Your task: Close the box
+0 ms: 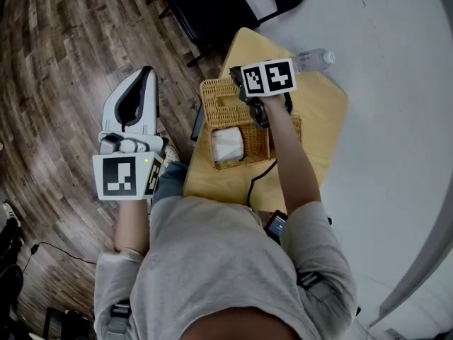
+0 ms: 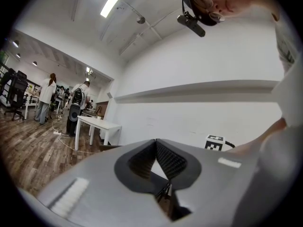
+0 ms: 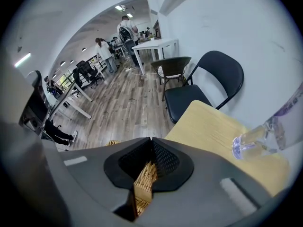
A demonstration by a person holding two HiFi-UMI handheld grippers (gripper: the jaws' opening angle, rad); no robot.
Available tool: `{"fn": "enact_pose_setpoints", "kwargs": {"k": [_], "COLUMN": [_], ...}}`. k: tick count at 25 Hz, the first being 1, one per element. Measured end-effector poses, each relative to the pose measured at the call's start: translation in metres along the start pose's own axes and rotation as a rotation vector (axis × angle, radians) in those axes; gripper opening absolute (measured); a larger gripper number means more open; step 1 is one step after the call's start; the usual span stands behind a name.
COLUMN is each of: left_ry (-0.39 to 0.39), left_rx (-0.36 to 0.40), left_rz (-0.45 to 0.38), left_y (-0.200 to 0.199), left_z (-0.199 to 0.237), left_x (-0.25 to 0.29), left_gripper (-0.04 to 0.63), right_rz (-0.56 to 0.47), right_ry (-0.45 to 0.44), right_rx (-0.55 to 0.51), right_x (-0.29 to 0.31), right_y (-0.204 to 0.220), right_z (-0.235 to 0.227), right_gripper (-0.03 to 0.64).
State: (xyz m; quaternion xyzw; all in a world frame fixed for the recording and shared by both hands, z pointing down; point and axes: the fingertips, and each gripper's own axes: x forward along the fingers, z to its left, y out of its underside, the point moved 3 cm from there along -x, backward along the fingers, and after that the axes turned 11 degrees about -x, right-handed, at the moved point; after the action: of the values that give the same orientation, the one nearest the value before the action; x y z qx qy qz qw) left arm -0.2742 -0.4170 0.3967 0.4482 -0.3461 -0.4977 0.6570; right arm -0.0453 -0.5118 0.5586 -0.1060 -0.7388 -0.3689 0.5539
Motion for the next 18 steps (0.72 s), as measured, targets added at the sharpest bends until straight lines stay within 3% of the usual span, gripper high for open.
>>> {"fn": "enact_pose_setpoints", "kwargs": {"k": [18], "left_ry": [0.011], "left_rx": [0.061], "left_rz": [-0.070], "left_y": [-0.026], "left_z": [-0.061], "left_x": [-0.034], "left_gripper": [0.058], "right_rz": [-0.292], "right_ry": [0.005], "right_rx": [-0.055], "right_x": [-0.105], "right_y": [-0.015], "right_z": [0.026], "right_gripper": [0.017]}}
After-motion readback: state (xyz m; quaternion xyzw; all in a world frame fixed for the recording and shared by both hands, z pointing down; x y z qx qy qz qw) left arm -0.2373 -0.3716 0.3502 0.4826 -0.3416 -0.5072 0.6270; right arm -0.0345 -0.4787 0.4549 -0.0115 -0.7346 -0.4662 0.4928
